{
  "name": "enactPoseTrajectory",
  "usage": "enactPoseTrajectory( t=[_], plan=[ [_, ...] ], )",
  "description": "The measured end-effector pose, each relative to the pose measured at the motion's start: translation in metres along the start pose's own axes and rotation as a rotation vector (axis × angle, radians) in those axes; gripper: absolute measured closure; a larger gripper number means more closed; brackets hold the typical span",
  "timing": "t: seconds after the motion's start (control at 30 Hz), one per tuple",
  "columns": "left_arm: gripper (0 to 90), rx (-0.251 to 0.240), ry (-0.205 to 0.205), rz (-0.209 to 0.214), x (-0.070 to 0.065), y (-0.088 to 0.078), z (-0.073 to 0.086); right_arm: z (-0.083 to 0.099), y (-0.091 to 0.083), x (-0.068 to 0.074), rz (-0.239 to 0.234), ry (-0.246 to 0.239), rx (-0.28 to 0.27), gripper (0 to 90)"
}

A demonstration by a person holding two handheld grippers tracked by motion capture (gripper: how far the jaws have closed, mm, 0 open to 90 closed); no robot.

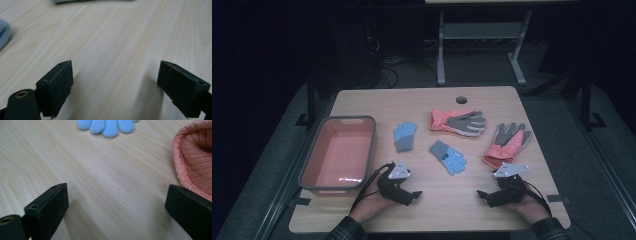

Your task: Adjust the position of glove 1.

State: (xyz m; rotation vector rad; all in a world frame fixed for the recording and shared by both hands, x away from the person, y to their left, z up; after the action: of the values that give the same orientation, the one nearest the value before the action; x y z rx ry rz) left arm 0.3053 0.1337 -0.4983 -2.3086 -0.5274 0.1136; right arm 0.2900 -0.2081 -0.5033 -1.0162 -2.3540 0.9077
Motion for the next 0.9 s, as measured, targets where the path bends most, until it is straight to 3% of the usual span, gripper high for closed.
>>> enactPoseTrajectory(
  t=[0.37, 0.4, 0.5, 0.53, 0.57, 0.63, 0.67, 0.7, 0.77, 0.8, 0.9],
  plan=[
    [12.8, -0.001, 0.002, 0.006, -0.001, -0.002, 0.002, -0.001, 0.0, 0.0, 0.001, -0.005, -0.005, 7.6],
    [12.8, 0.001, 0.009, 0.012, 0.0, -0.002, 0.002, -0.002, -0.002, 0.0, 0.002, -0.006, -0.002, 17.5],
    [12.9, -0.013, 0.004, 0.017, -0.001, -0.003, 0.003, -0.005, -0.006, 0.0, 0.02, 0.01, 0.015, 31.0],
    [12.9, -0.013, 0.004, 0.017, -0.001, -0.003, 0.003, -0.005, -0.006, 0.0, 0.02, 0.01, 0.015, 31.0],
    [12.8, -0.007, 0.012, 0.018, -0.001, -0.004, 0.004, -0.009, -0.008, -0.001, 0.004, 0.021, 0.009, 41.0],
    [12.9, -0.006, 0.012, 0.017, -0.001, -0.005, 0.005, -0.011, -0.009, 0.0, 0.002, 0.026, 0.009, 45.1],
    [12.8, -0.011, -0.002, 0.014, -0.002, -0.006, 0.006, -0.016, -0.011, 0.001, -0.014, 0.04, 0.001, 55.9],
    [12.8, -0.011, -0.001, 0.014, -0.002, -0.006, 0.006, -0.019, -0.011, 0.001, -0.019, 0.035, -0.007, 60.7],
    [12.7, -0.004, 0.009, 0.013, -0.001, -0.006, 0.005, -0.021, -0.011, 0.001, -0.022, 0.041, -0.009, 64.5],
    [12.4, -0.005, 0.012, 0.012, -0.001, -0.005, 0.005, -0.026, -0.008, 0.002, -0.028, 0.051, -0.002, 79.5],
    [12.4, -0.004, 0.012, 0.015, -0.001, -0.005, 0.005, -0.034, -0.006, 0.004, -0.017, 0.062, 0.007, 90.0]
  ],
)
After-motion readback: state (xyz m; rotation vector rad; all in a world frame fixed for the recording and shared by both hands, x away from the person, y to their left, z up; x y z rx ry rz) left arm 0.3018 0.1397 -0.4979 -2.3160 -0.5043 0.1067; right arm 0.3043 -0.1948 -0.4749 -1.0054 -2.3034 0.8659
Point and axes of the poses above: each handheld gripper's, and its own axes: y roughly forward along the jaws, z roughly out of its underside, x roughly to its left, the point moved 3 cm from there along y, roughly forward along the jaws, and after that the axes turned 6 degrees about y, right-handed, at the moved point
